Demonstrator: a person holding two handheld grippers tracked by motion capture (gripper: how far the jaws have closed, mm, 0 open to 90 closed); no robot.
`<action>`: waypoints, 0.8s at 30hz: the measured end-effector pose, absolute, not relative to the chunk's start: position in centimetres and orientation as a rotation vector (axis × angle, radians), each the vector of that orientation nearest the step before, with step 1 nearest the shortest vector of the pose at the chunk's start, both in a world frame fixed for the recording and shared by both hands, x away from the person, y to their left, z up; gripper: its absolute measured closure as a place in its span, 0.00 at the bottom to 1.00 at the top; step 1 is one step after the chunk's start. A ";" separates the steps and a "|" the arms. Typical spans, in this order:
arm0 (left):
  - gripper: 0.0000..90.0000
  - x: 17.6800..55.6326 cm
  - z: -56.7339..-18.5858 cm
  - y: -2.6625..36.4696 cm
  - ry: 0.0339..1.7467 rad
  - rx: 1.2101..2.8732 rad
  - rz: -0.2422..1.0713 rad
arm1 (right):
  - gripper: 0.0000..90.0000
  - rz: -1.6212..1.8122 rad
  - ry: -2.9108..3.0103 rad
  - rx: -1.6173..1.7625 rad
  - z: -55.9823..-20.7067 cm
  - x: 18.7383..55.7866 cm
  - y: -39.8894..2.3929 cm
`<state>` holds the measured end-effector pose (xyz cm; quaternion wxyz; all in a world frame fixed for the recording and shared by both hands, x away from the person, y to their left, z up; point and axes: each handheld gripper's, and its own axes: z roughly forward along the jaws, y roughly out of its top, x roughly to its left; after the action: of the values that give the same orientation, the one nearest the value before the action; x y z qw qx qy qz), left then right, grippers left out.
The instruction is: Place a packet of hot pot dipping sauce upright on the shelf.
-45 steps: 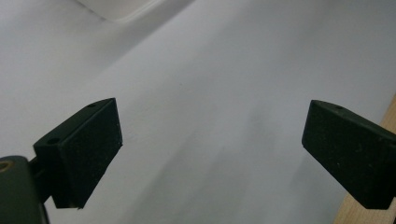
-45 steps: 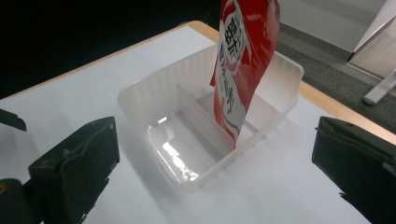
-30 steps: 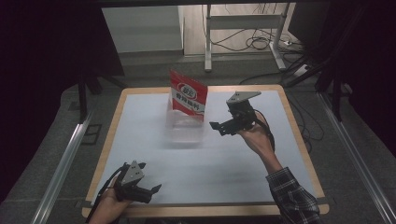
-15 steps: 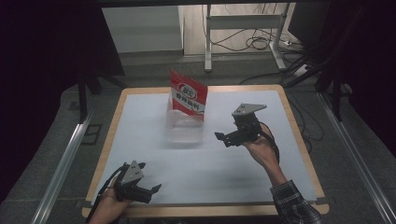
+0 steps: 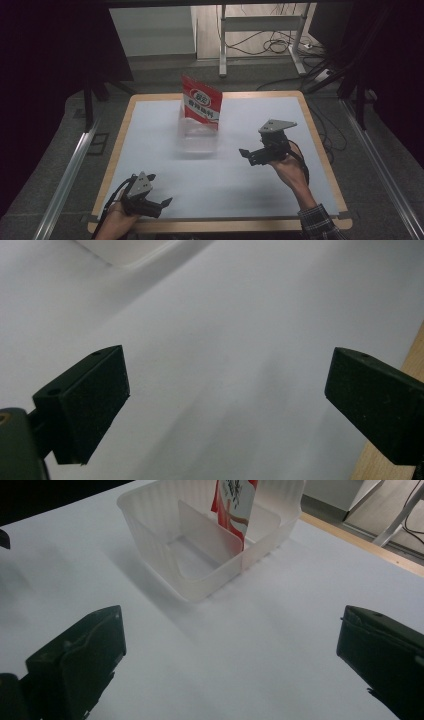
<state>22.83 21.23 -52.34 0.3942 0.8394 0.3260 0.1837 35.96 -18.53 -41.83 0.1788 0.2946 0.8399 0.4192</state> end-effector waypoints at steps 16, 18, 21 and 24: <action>0.05 22.8 -52.3 21.2 0.822 2.134 0.467 | 0.00 1.183 2.269 0.900 -41.6 33.4 -22.3; 0.05 22.8 -52.3 21.2 0.821 2.137 0.470 | 0.00 1.186 2.244 0.918 -41.5 32.9 -22.9; 0.05 22.8 -52.3 21.1 0.820 2.139 0.471 | 0.00 1.200 2.221 0.933 -41.5 32.1 -23.9; 0.05 22.8 -52.3 21.1 0.822 2.139 0.470 | 0.00 1.195 2.211 0.945 -41.7 31.4 -24.5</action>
<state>22.83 21.13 -52.35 0.3905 0.8418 0.3236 0.1850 31.36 -24.53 -41.75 0.2265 0.3428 0.8021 0.4334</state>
